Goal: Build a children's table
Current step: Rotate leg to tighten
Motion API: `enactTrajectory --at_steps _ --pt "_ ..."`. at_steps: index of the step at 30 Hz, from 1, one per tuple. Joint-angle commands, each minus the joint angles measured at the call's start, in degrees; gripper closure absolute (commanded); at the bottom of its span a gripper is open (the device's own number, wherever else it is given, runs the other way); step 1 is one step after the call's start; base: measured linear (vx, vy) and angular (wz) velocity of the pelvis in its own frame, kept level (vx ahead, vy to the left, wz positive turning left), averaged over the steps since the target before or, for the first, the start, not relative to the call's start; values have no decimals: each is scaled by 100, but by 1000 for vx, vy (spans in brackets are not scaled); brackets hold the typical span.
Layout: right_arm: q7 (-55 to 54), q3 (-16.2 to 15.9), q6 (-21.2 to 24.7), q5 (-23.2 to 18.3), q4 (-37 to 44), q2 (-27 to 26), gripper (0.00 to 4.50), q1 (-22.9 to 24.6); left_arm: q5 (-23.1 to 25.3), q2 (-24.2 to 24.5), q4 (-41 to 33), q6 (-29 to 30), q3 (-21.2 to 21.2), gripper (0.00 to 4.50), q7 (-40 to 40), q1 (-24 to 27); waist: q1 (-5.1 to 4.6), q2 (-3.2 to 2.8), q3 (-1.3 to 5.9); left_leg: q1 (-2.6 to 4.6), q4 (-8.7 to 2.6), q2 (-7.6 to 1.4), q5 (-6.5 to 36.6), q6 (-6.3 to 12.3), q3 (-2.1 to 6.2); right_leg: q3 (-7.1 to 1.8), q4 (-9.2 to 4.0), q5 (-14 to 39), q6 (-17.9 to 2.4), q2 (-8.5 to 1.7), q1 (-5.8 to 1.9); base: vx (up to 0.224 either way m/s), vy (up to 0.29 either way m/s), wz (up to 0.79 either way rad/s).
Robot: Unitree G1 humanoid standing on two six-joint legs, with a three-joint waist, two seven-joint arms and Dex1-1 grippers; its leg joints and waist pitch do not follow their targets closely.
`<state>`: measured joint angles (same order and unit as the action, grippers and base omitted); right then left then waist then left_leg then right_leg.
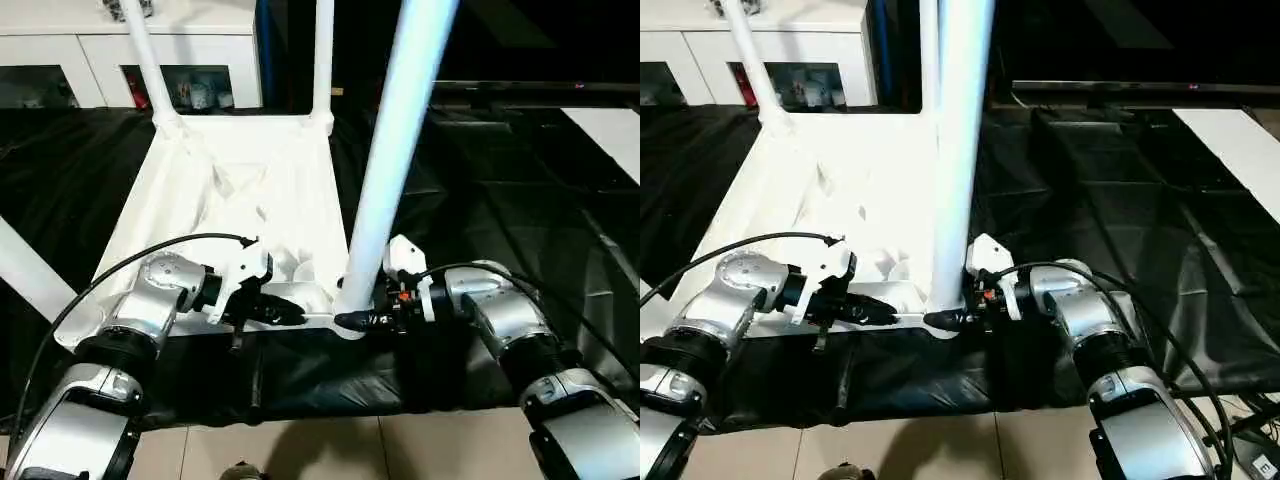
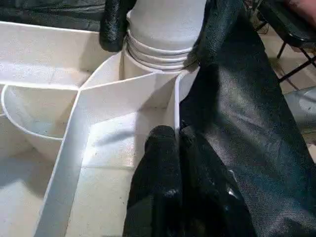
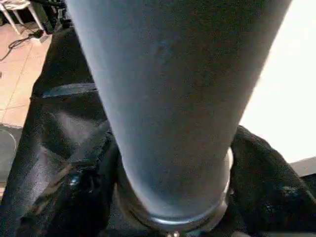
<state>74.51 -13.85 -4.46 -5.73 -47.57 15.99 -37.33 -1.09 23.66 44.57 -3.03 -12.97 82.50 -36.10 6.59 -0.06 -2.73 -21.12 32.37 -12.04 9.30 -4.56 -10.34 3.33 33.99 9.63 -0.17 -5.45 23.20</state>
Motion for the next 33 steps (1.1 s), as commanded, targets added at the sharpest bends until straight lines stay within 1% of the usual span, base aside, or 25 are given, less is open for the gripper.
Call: enactTrajectory --at_steps 1,2,3,5,9,10,12,14,16,17,18,19,20,21,23,24,25,26,27,28,29,30,31,32,33 --pt "34 -22 -60 142 -81 -9 158 -131 151 19 99 54 -210 450 192 -6 5 -2 368 75 -367 -123 1521 188 -22 -173 -310 1208 -1426 -252 -256 0 0 0" --pt "52 -22 -68 143 -144 -37 171 -165 159 12 156 37 -197 450 140 -41 10 -39 368 81 -369 -123 1537 170 -15 -174 -306 1206 -1431 -253 -256 0 0 0" --pt "64 -22 -77 143 -190 -56 171 -190 164 7 196 23 -189 450 102 -64 2 -16 366 82 -368 -121 1575 162 -19 -175 -313 1211 -1432 -249 -258 0 0 0" --pt "0 -13 -87 144 -253 -97 176 -216 161 -16 250 10 -173 450 36 -99 2 -50 369 85 -369 -122 1591 146 -15 -177 -309 1179 -1452 -250 -257 0 0 0" --pt "-92 1 -124 144 -299 -131 180 -225 170 -37 301 -6 -153 450 -67 -135 -2 -39 359 94 -381 -122 1741 103 -10 -175 -326 1332 -1439 -247 -259 0 0 0" --pt "-113 15 -136 157 -339 -149 180 -240 173 -42 335 -8 -140 450 -117 -157 2 -70 362 100 -381 -123 1760 90 -6 -176 -325 1351 -1438 -251 -256 0 0 0" --pt "-221 44 -140 187 -381 -179 180 -238 174 -56 374 -28 -119 450 -195 -182 -1 -59 359 102 -385 -119 1820 65 -4 -175 -341 1439 -1413 -249 -254 0 0 0" --pt "-367 77 -147 204 -371 -211 180 -192 164 -99 408 -5 -88 450 -325 -209 -6 -66 351 106 -394 -123 1894 36 2 -174 -352 1540 -1391 -249 -249 0 0 0" --pt "-781 157 -175 232 -359 -289 180 -111 205 -183 431 11 -63 450 -606 -242 -9 -67 343 107 -402 -123 1964 8 6 -176 -366 1684 -1348 -252 -238 0 0 0" --pt "-1000 195 -197 250 -355 -330 180 -70 222 -230 440 42 -53 450 -741 -260 -11 -50 332 113 -411 -122 2027 -26 12 -175 -387 1871 -1288 -258 -231 0 0 0" --pt "-1307 247 -205 274 -353 -392 180 -14 253 -298 453 85 -44 450 -932 -282 -12 -46 327 126 -414 -117 2107 -61 23 -174 -410 2098 -1206 -266 -222 0 0 0" --pt "-1755 333 -194 297 -354 -512 180 62 297 -435 486 134 -36 450 -1239 -317 -23 4 322 114 -418 -112 2102 -63 21 -174 -424 2204 -1154 -269 -224 0 0 0" --pt "-2441 508 -57 257 -352 -772 180 180 308 -699 476 284 -29 450 -1609 -339 -35 0 315 116 -429 -107 2095 -112 40 -180 -441 2397 -1057 -283 -210 0 0 0" --pt "-2716 564 -17 251 -355 -887 180 218 327 -813 472 330 -31 450 -1790 -350 -51 -7 303 123 -436 -101 2163 -163 62 -176 -467 2622 -968 -300 -198 0 0 0" --pt "-3412 657 76 274 -425 -1214 180 261 389 -1100 461 465 -85 450 -2138 -363 -95 -13 303 115 -450 -77 2235 -187 85 -152 -511 2945 -811 -293 -201 0 0 0" --pt "-3730 672 103 308 -492 -1360 180 237 436 -1223 488 519 -110 450 -2332 -371 -123 -12 297 124 -449 -71 2315 -181 94 -148 -538 3045 -760 -289 -178 0 0 0" --pt "-4012 688 115 340 -563 -1482 180 199 466 -1321 516 559 -130 450 -2470 -382 -143 -32 296 132 -445 -71 2359 -190 89 -153 -547 3067 -750 -283 -158 0 0 0" --pt "-4387 720 145 359 -673 -1664 180 126 510 -1454 550 618 -162 450 -2656 -397 -176 -21 278 150 -438 -54 2505 -186 95 -138 -584 3252 -702 -280 -132 0 0 0" --pt "-4592 743 170 348 -755 -1803 180 43 551 -1538 592 626 -166 450 -2851 -421 -209 -38 261 151 -441 -40 2632 -202 110 -122 -616 3502 -608 -279 -124 0 0 0" --pt "-4674 752 182 341 -791 -1865 180 3 571 -1574 615 626 -167 450 -2946 -435 -210 -40 264 163 -440 -34 2692 -203 124 -102 -634 3613 -545 -277 -131 0 0 0" --pt "-4772 774 166 311 -838 -2032 180 -96 605 -1636 666 633 -180 450 -3056 -458 -214 -35 272 160 -436 -24 2722 -178 130 -95 -657 3699 -468 -281 -130 0 0 0" --pt "-4800 773 124 313 -848 -2109 180 -150 638 -1644 695 590 -192 450 -3093 -471 -218 -36 274 171 -440 -28 2775 -157 134 -86 -680 3717 -444 -282 -119 0 0 0" --pt "-4800 773 124 313 -848 -2109 180 -150 638 -1644 695 590 -192 450 -3093 -471 -222 -46 278 169 -449 -32 2785 -152 143 -77 -675 3680 -445 -283 -129 0 0 0" --pt "-5008 760 -14 441 -822 -2214 145 -206 686 -1660 718 568 -172 450 -3163 -485 -226 -50 283 146 -477 -37 2769 -136 148 -58 -681 3545 -445 -273 -167 0 0 0" --pt "-5136 708 -105 574 -807 -2191 124 -215 698 -1641 702 551 -157 450 -3166 -484 -225 -53 294 140 -495 -43 2698 -141 146 -63 -677 3383 -467 -274 -170 0 0 0"
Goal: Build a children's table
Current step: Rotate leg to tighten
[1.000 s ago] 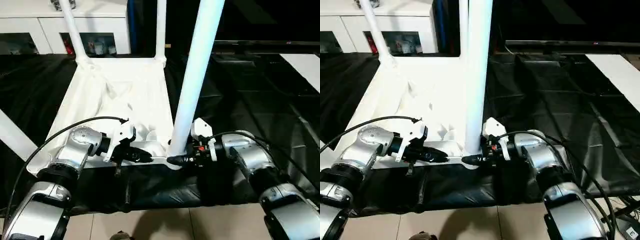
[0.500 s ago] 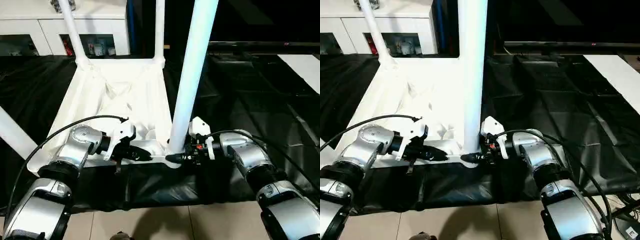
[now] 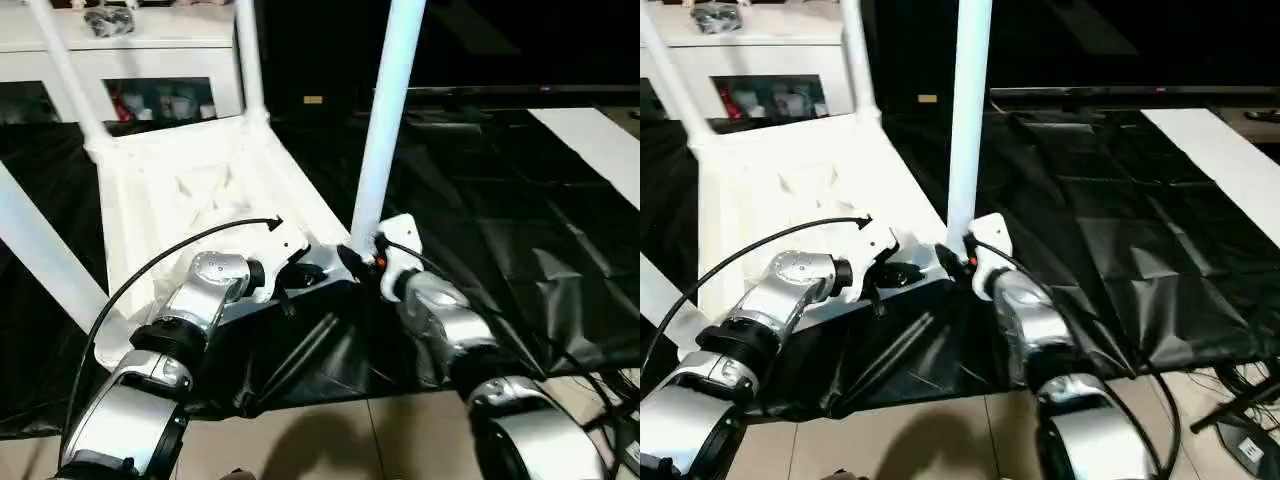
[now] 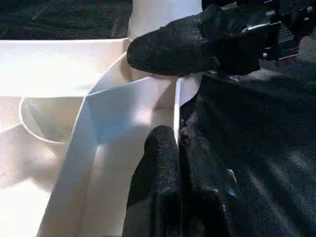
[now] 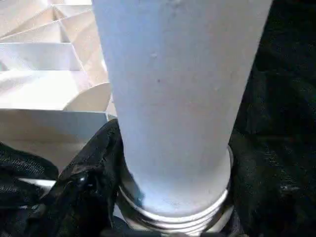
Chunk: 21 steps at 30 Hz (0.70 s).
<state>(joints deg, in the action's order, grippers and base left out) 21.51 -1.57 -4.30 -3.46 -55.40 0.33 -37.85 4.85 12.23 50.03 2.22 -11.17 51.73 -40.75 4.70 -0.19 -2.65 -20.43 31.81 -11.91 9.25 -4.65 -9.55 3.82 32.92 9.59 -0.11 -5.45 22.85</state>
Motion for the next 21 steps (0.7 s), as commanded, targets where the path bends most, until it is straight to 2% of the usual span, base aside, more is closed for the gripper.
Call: enactTrajectory --at_steps 1,2,3,5,7,8,9,10,11,13,14,17,18,21 --pt "127 -536 -151 389 -19 -612 124 -165 107 -487 147 21 -332 450 -83 -18 -40 8 280 67 -440 -59 2700 -123 60 -114 -571 3360 -483 -269 -126 0 0 0" --pt "135 -550 -260 458 1 -529 110 -154 98 -412 81 -4 -313 450 16 8 -33 23 268 84 -432 -53 2742 -129 52 -117 -579 3433 -492 -269 -100 0 0 0" --pt "240 -517 -278 410 15 -474 108 -137 93 -365 61 -24 -308 450 67 25 -27 -5 276 112 -421 -57 2782 -120 52 -127 -576 3442 -512 -283 -86 0 0 0" --pt "558 -432 -320 246 55 -302 82 -84 92 -244 46 -94 -301 450 193 64 -32 7 269 78 -438 -62 2771 -81 56 -128 -566 3333 -528 -278 -108 0 0 0" --pt "942 -392 -351 127 125 -124 75 -21 59 -129 8 -176 -319 450 414 106 -14 19 288 76 -435 -77 2654 -29 31 -160 -531 3001 -629 -275 -113 0 0 0" --pt "1138 -379 -367 83 164 -20 58 10 39 -70 -16 -187 -325 450 523 125 -6 16 291 72 -433 -82 2620 -13 27 -169 -519 2900 -673 -277 -117 0 0 0" --pt "1656 -437 -365 35 284 230 47 77 20 72 -40 -415 -369 450 855 168 9 31 298 43 -431 -87 2474 34 13 -180 -488 2629 -752 -270 -149 0 0 0" --pt "1656 -437 -365 35 284 230 47 77 20 72 -40 -415 -369 450 855 168 23 30 310 26 -428 -89 2381 65 6 -184 -463 2457 -795 -267 -172 0 0 0" --pt "1897 -472 -358 28 325 363 47 92 26 147 -45 -476 -393 450 995 183 33 29 323 8 -418 -103 2140 91 -19 -206 -404 2036 -922 -259 -181 0 0 0" --pt "2474 -525 -394 77 394 641 47 116 7 281 -62 -547 -404 450 1302 201 80 12 343 31 -374 -117 1861 169 -70 -203 -333 1490 -1202 -232 -198 58 -14 5" --pt "2765 -559 -392 96 417 771 47 115 -8 330 -51 -573 -388 450 1398 190 89 5 351 39 -362 -118 1803 194 -87 -204 -325 1395 -1253 -235 -196 67 -16 7" --pt "3364 -649 -457 113 426 1013 47 86 -94 410 -52 -672 -353 450 1707 169 153 -19 399 9 -300 -129 1234 306 -104 -190 -201 478 -1525 -226 -251 65 -15 4" --pt "3829 -768 -539 125 439 1204 47 49 -236 463 -88 -727 -319 450 2056 155 191 -5 418 23 -267 -121 1078 363 -115 -181 -164 153 -1613 -212 -266 0 0 0" --pt "4343 -884 -573 124 476 1371 47 1 -406 524 -166 -715 -298 450 2468 150 196 -6 423 -9 -232 -115 896 537 -116 -169 -100 -233 -1762 -211 -274 0 0 0"
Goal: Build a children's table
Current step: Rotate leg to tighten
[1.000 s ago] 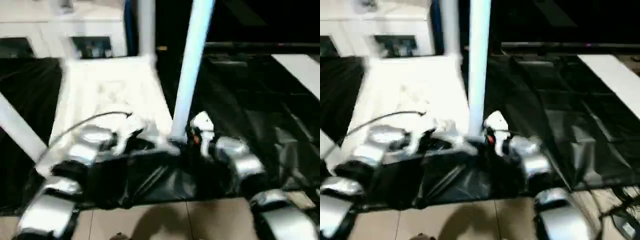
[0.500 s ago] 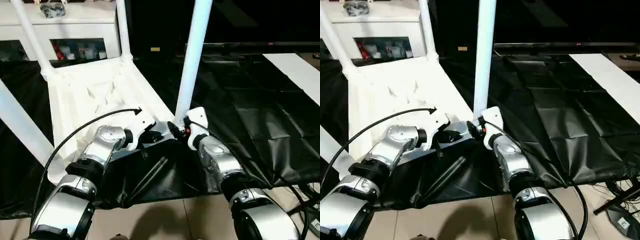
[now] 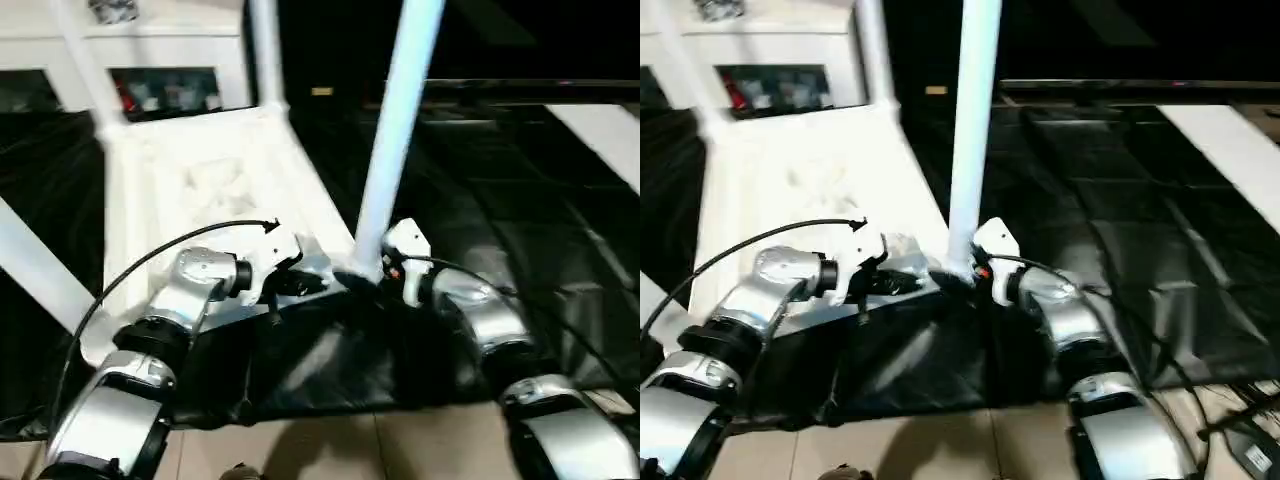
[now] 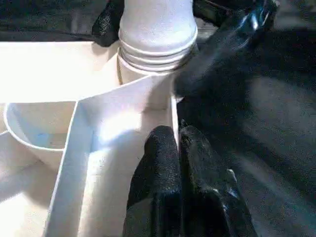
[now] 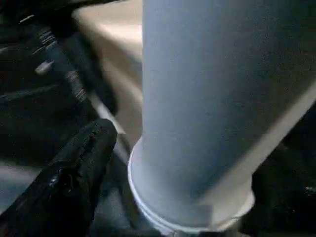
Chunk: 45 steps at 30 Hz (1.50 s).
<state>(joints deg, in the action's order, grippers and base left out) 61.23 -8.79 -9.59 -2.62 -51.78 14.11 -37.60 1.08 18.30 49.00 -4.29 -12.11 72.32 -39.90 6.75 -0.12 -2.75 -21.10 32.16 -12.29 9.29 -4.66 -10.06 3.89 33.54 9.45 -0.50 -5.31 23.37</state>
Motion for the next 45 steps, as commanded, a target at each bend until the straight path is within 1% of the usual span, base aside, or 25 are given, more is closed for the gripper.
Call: enactTrajectory --at_steps 1,4,6,9,10,11,14,15,16,21,23,24,25,26,29,30,32,34,35,36,38,39,40,42,45 --pt "537 -193 -26 29 136 35 47 -41 -63 -54 -85 -73 -209 450 519 64 -8 -11 423 60 -271 -85 944 554 -61 -172 -169 -120 -1725 -227 -322 0 0 0" --pt "854 -254 31 -9 182 112 47 -67 -115 -4 -112 -88 -217 450 701 55 -4 -8 399 69 -296 -100 1194 497 -57 -175 -209 318 -1681 -244 -319 0 0 0" --pt "1050 -281 54 -23 195 140 73 -94 -151 29 -122 -98 -216 450 846 48 -2 -9 377 83 -322 -113 1416 398 -54 -181 -246 705 -1612 -259 -306 0 0 0" --pt "1388 -314 102 -69 204 165 93 -145 -218 86 -160 -86 -222 450 1119 55 1 4 360 83 -341 -114 1694 257 -44 -200 -283 1223 -1479 -276 -293 0 0 0" --pt "1476 -329 113 -84 197 174 93 -162 -234 97 -171 -81 -222 450 1182 56 0 3 358 84 -344 -116 1697 246 -44 -203 -284 1238 -1474 -276 -288 0 0 0" --pt "1614 -381 95 -69 165 194 114 -192 -243 130 -180 -86 -245 450 1295 59 0 6 359 84 -343 -115 1700 238 -42 -202 -284 1261 -1465 -275 -287 0 0 0" --pt "1880 -462 95 -12 92 225 132 -250 -230 189 -183 -105 -281 450 1488 61 5 15 359 94 -343 -119 1690 231 -45 -204 -289 1350 -1441 -278 -275 0 0 0" --pt "1880 -462 95 -12 92 225 149 -250 -230 189 -183 -105 -281 450 1488 61 8 7 358 88 -343 -121 1660 232 -43 -203 -282 1317 -1452 -277 -274 0 0 0" --pt "1913 -469 111 -14 83 217 149 -261 -228 197 -177 -107 -277 450 1498 59 6 19 360 81 -344 -122 1625 232 -42 -202 -277 1288 -1450 -276 -280 0 0 0" --pt "1959 -455 134 -9 67 160 175 -259 -224 181 -132 -84 -234 450 1435 33 8 9 378 73 -326 -114 1453 266 -45 -195 -242 1006 -1509 -268 -290 0 0 0" --pt "1883 -348 245 -123 116 64 177 -198 -247 161 -134 15 -202 450 1372 40 4 10 375 75 -326 -112 1470 271 -47 -196 -246 1015 -1515 -267 -290 0 0 0" --pt "1640 -209 366 -236 137 -35 177 -162 -218 142 -137 66 -193 450 1261 42 6 -8 373 77 -331 -112 1480 254 -45 -197 -250 1037 -1514 -267 -289 0 0 0" --pt "1118 -73 411 -243 91 -156 178 -129 -120 83 -71 197 -179 450 934 -2 5 -3 371 77 -332 -112 1499 245 -46 -197 -253 1066 -1509 -268 -288 0 0 0" --pt "993 -46 416 -238 78 -183 178 -122 -95 68 -52 232 -175 450 850 -14 -4 -23 356 81 -348 -116 1582 178 -43 -201 -265 1181 -1473 -268 -276 0 0 0" --pt "366 3 338 -105 6 -280 178 -85 24 -3 44 333 -176 450 484 -63 -32 -9 338 111 -370 -107 1864 17 -31 -199 -330 1804 -1288 -283 -256 0 0 0" --pt "-167 76 375 -43 -78 -389 179 -73 30 -104 95 423 -130 450 236 -93 -45 -64 332 99 -378 -99 1907 -34 -13 -202 -343 1996 -1210 -294 -264 0 0 0" --pt "-1453 279 578 65 -224 -735 180 -25 83 -393 160 694 -72 450 -391 -157 -105 -39 329 93 -390 -77 1944 -149 2 -204 -362 2102 -1127 -283 -257 0 0 0" --pt "-1889 353 685 94 -243 -915 180 1 119 -529 166 777 -66 450 -665 -179 -176 -44 320 78 -404 -57 2021 -210 30 -190 -382 2312 -1028 -281 -263 0 0 0" --pt "-2785 443 785 191 -306 -1270 180 9 114 -806 179 957 -25 450 -1110 -217 -206 -36 310 57 -411 -37 2054 -203 45 -174 -414 2541 -915 -285 -281 0 0 0" --pt "-3094 475 814 218 -337 -1387 180 -2 111 -893 187 1012 -15 450 -1238 -230 -241 -53 293 72 -413 -22 2137 -228 45 -176 -455 2741 -831 -272 -242 0 0 0" --pt "-3286 461 795 237 -353 -1544 180 -23 143 -1002 222 1025 -12 450 -1432 -249 -265 -36 302 112 -409 -5 2289 -195 69 -170 -502 2941 -749 -281 -226 0 0 0" --pt "-3347 452 787 249 -361 -1582 180 -32 152 -1026 228 1028 -17 450 -1464 -251 -273 -37 302 147 -401 -1 2387 -122 59 -171 -531 2987 -735 -266 -196 0 0 0" --pt "-3439 432 730 269 -367 -1674 180 -52 178 -1083 241 1028 -27 450 -1547 -257 -274 -76 297 158 -399 1 2430 -103 57 -177 -540 2979 -750 -266 -179 0 0 0" --pt "-3560 438 493 280 -331 -1838 110 -90 241 -1180 246 1037 -25 450 -1711 -257 -296 -64 297 134 -415 -7 2474 -77 62 -171 -537 2915 -757 -257 -190 0 0 0" --pt "-3521 526 397 208 -258 -1841 104 -101 269 -1163 181 1071 -29 450 -1726 -223 -309 -66 296 143 -419 -6 2550 -47 65 -166 -549 2919 -759 -246 -186 0 0 0"
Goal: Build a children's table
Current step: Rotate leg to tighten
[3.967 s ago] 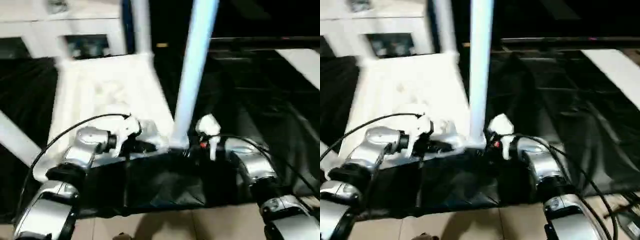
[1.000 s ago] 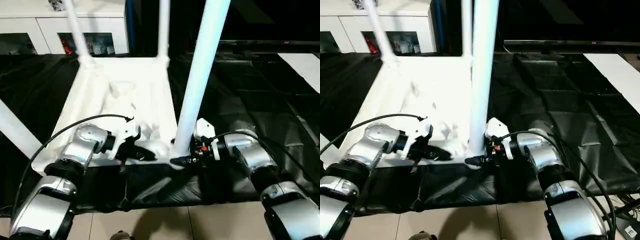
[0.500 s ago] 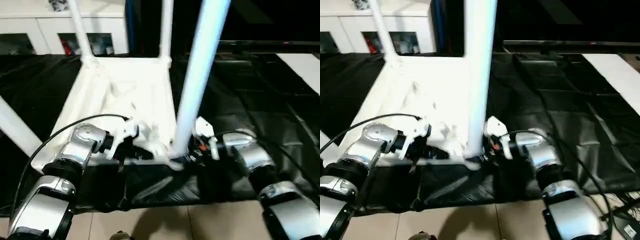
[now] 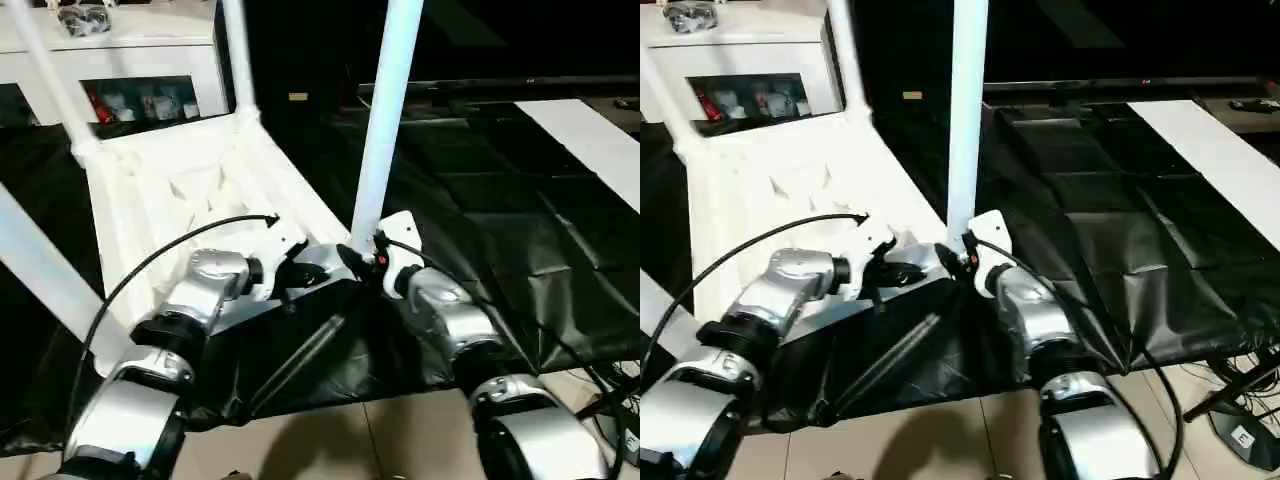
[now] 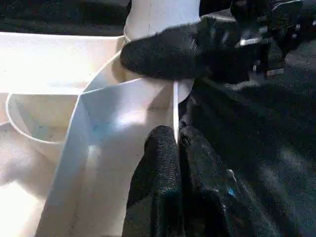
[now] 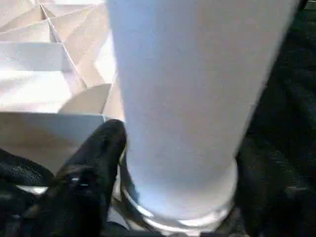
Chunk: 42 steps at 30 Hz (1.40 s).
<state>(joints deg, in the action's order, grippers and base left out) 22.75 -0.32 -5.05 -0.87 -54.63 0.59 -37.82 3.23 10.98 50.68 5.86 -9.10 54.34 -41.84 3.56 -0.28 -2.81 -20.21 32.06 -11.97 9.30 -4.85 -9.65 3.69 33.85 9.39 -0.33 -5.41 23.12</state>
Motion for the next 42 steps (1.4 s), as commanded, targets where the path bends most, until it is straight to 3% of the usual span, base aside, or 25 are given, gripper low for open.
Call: enactTrajectory --at_steps 1,8,9,12,13,14,16,19,26,34,42 --pt "375 -311 -63 19 70 -448 74 -70 68 -393 -10 54 -344 450 93 -13 12 -43 305 43 -415 -42 2520 -12 24 -148 -571 2873 -790 -236 -169 0 0 0" --pt "1651 -416 -224 -101 255 251 25 13 40 7 -17 -216 -345 450 587 23 30 -9 338 0 -410 -70 2205 121 -8 -175 -491 2070 -1045 -226 -221 0 0 0" --pt "1914 -473 -303 -69 259 392 25 24 9 69 -35 -340 -339 450 772 40 62 -8 357 -4 -386 -83 1955 198 -30 -178 -446 1660 -1211 -228 -238 0 0 0" --pt "2462 -540 -410 -72 263 644 25 34 -36 188 -60 -486 -329 450 1067 61 100 -9 381 -41 -351 -96 1576 291 -57 -174 -372 1171 -1381 -236 -288 0 0 0" --pt "2613 -540 -404 -99 266 695 25 30 -43 222 -71 -540 -329 450 1151 69 158 -31 401 -21 -317 -113 1304 383 -79 -172 -320 679 -1534 -223 -273 0 0 0" --pt "3215 -581 -433 -186 331 894 25 31 -104 326 -127 -597 -342 450 1463 90 168 -2 406 -32 -311 -114 1221 415 -85 -170 -300 553 -1568 -220 -286 0 0 0" --pt "3858 -614 -345 -306 406 1062 25 23 -193 426 -195 -708 -369 450 1855 127 215 -4 419 -46 -281 -117 1064 513 -90 -162 -245 237 -1658 -219 -299 0 0 0" --pt "4365 -690 -303 -345 396 1206 51 -19 -277 489 -211 -765 -368 450 2134 135 240 -13 405 -28 -283 -130 1201 555 -91 -154 -254 327 -1703 -223 -288 0 0 0" --pt "5388 -928 -19 -356 359 1417 100 -159 -233 718 -160 -890 -533 450 2815 87 306 2 364 -12 -327 -145 1611 340 -83 -179 -319 1194 -1531 -265 -264 0 0 0" --pt "5846 -1133 -38 -253 362 1466 173 -169 -199 850 -41 -990 -580 450 3098 16 337 10 374 -19 -328 -140 1526 280 -75 -174 -304 1220 -1490 -263 -261 0 0 0" --pt "5853 -1146 -48 -265 395 1377 189 -84 -209 887 -11 -996 -542 450 3054 33 350 -1 381 -15 -319 -140 1485 291 -80 -173 -288 1046 -1558 -263 -265 0 0 0"
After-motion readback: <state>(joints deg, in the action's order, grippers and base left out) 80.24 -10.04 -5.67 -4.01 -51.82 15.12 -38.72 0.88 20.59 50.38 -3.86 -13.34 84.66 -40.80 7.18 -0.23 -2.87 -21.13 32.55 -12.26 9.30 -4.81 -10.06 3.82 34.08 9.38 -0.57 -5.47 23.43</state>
